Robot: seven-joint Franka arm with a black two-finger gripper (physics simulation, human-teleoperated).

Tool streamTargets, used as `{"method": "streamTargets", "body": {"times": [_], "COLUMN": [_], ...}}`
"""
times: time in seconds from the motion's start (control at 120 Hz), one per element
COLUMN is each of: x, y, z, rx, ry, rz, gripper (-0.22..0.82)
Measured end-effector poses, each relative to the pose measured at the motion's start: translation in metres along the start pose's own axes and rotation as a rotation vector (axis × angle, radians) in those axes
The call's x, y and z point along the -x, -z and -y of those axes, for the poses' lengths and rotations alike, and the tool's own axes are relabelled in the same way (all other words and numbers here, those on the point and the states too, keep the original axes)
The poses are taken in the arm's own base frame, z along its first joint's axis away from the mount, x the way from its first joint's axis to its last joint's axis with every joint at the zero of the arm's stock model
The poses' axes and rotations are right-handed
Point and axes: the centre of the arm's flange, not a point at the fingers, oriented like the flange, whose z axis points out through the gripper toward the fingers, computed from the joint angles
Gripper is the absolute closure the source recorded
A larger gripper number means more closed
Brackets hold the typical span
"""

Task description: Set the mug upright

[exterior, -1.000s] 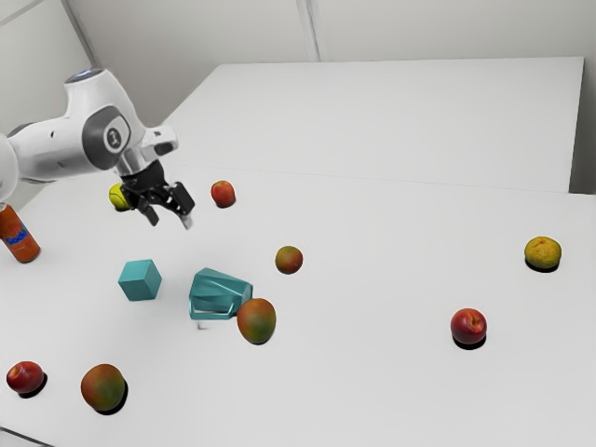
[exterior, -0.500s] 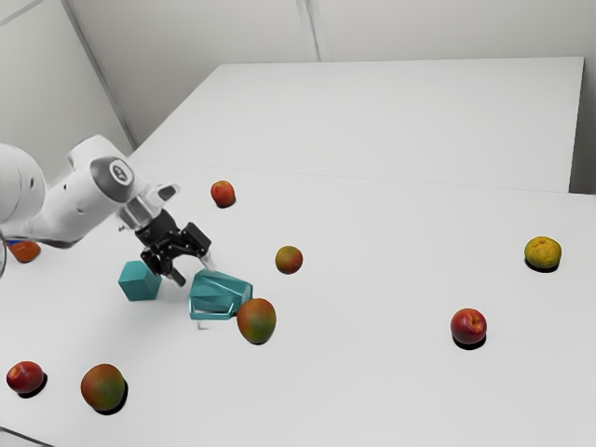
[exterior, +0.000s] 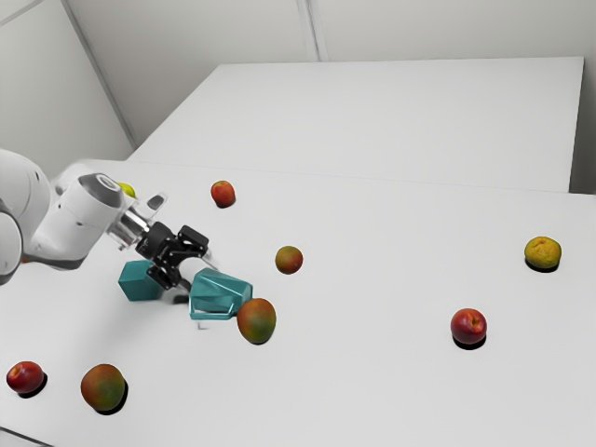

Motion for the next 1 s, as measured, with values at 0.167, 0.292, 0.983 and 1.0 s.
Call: {"method": "streamTargets", "body": {"times": [0.167,0.292,0.983,1.0], "x": [0.001,0.001,0.004,0.005], "y": [-0.002,-0.007,-0.009,-0.009], "z": [-0.003,-0.009,-0.019,-0.019], "rx": [0.029,0.046,0.081,0.084], "ry": [-0.013,-0.027,-0.06,-0.059], "rz": [0.004,0.01,0.01,0.011], "gripper": [0.0,0.02,0.69,0.69]}}
